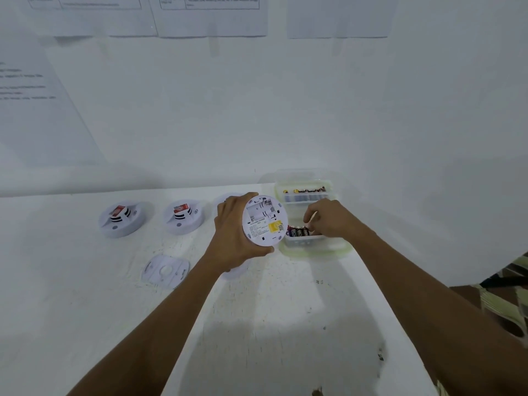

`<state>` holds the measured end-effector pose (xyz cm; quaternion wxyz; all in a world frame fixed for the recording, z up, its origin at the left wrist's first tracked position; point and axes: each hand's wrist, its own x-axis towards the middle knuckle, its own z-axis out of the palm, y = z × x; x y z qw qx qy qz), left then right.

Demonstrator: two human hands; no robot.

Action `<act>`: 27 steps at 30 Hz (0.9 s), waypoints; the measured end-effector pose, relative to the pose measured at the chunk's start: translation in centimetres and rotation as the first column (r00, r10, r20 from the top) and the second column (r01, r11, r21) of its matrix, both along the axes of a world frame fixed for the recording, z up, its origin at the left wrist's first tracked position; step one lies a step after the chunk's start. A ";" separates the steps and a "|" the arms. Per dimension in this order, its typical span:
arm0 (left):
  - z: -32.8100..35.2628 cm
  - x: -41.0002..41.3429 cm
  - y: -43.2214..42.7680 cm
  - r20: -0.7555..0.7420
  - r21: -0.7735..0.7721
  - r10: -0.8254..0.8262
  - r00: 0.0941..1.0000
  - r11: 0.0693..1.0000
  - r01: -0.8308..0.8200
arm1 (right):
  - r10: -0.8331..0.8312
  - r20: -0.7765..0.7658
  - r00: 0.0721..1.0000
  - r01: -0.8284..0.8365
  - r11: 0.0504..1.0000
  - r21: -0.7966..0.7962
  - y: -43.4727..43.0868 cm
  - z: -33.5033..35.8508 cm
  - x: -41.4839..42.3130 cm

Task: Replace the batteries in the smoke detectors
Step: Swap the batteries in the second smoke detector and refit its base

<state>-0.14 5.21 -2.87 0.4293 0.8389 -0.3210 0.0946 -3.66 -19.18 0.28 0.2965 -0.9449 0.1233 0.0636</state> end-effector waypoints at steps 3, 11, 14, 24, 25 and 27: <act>0.0 0.7 -0.5 0.024 0.023 -0.002 1.000 1.000 0.001 | 0.000 -0.003 1.000 0.000 0.999 0.052 0.0 0.3 0.1; 0.1 2.6 -1.1 0.023 0.001 -0.002 1.000 1.000 0.002 | 0.051 0.308 0.950 -0.039 0.998 -0.046 -0.8 3.1 4.4; 0.0 3.4 -1.2 0.042 0.016 0.007 0.999 1.000 -0.008 | 0.079 0.253 0.964 -0.052 0.992 -0.112 -1.4 2.9 7.9; -0.5 5.3 -0.9 0.056 0.029 0.022 0.998 0.999 -0.024 | 0.136 -0.072 0.988 -0.147 0.971 -0.186 -0.4 0.5 13.6; -0.6 5.4 -0.9 0.052 0.033 0.024 0.998 0.999 -0.026 | 0.125 -0.065 0.990 -0.134 0.976 -0.170 -0.4 0.3 13.7; -0.7 5.5 -0.8 0.048 0.037 0.028 0.998 0.999 -0.030 | 0.101 -0.044 0.994 -0.107 0.983 -0.147 -0.3 0.1 13.7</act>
